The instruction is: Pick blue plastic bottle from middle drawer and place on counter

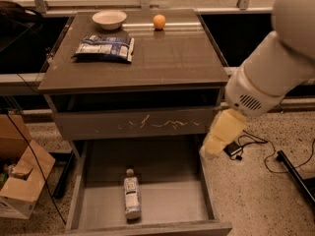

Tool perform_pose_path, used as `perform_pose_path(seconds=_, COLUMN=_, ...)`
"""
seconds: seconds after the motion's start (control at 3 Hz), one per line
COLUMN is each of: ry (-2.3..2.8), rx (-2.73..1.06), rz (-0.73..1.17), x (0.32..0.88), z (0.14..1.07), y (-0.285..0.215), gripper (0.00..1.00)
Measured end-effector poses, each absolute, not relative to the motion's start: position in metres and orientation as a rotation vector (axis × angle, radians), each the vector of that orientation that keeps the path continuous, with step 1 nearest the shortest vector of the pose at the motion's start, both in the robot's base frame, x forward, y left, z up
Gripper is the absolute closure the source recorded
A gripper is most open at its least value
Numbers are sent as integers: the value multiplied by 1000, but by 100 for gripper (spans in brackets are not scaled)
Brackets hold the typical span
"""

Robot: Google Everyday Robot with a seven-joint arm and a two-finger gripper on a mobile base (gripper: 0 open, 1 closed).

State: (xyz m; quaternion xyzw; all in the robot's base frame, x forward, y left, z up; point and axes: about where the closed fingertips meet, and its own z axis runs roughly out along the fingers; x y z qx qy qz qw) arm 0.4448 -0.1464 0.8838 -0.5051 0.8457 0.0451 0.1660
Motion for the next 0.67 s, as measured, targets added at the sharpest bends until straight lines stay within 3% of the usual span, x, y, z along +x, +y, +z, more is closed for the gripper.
perform_pose_path(seconds=0.67, ry=2507, rx=-1396, rz=274, x=457, z=810, y=-120, gripper=0)
